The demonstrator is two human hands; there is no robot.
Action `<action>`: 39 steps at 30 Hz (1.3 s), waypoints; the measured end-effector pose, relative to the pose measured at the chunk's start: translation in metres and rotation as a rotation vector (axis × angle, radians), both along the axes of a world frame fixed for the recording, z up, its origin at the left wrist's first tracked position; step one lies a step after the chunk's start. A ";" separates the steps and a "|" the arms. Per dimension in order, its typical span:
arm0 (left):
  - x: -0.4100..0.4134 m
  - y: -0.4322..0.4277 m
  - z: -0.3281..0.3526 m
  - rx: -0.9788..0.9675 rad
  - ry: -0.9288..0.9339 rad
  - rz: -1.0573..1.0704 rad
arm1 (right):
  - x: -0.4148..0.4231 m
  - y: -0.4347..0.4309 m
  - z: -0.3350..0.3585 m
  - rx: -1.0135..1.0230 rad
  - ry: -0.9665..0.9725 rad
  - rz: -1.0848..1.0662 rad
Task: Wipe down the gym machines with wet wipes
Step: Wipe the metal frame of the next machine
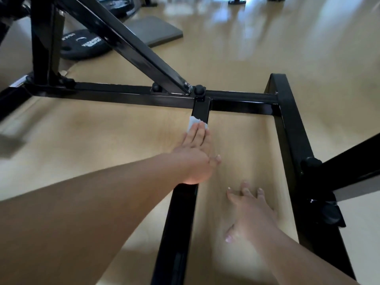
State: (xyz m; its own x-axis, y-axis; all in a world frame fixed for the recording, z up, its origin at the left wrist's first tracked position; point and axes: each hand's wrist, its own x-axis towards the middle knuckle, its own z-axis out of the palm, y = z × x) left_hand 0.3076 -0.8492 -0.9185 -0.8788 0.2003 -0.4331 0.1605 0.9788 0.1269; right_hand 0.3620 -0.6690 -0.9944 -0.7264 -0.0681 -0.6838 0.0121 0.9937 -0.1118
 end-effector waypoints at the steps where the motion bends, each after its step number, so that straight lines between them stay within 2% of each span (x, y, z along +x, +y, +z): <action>1: 0.013 0.000 0.000 0.008 0.003 -0.012 | 0.000 0.000 0.000 -0.001 0.006 0.004; 7: 0.090 -0.007 0.008 -0.044 -0.109 -0.101 | -0.003 -0.001 -0.001 0.018 -0.018 -0.002; 11: 0.052 -0.013 0.009 -0.031 -0.100 -0.090 | -0.003 -0.002 -0.001 0.025 -0.012 0.011; 15: 0.036 -0.010 0.005 -0.019 -0.022 -0.095 | -0.002 -0.002 -0.001 0.031 -0.012 0.005; 21: 0.095 -0.002 0.020 0.015 -0.038 -0.134 | 0.000 -0.001 -0.001 0.024 0.003 0.011; 23: 0.093 -0.003 0.026 0.026 0.106 -0.136 | -0.001 -0.001 -0.001 0.014 -0.001 0.006; 25: 0.084 -0.002 0.024 0.010 0.251 -0.070 | -0.001 0.000 0.000 0.007 -0.004 0.003; 26: 0.079 -0.001 0.020 0.021 0.231 0.002 | -0.001 0.000 0.000 0.006 -0.005 0.002; 29: 0.054 0.005 0.002 0.142 0.013 0.263 | -0.003 -0.003 0.002 0.022 -0.028 0.011; 31: 0.024 0.008 -0.008 0.167 0.034 0.341 | -0.004 -0.003 0.002 0.037 -0.037 0.016; 35: -0.017 0.012 -0.013 0.135 0.106 0.331 | -0.004 -0.003 0.003 0.022 -0.040 0.011; 39: 0.035 0.003 -0.013 0.120 0.080 0.185 | -0.002 -0.002 0.004 0.022 -0.015 0.010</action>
State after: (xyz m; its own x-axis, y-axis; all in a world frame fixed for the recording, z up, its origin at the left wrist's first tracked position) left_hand 0.3431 -0.8462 -0.9312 -0.9358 0.0786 -0.3438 -0.0059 0.9712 0.2381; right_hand 0.3601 -0.6715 -0.9909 -0.7156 -0.0603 -0.6959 0.0037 0.9959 -0.0900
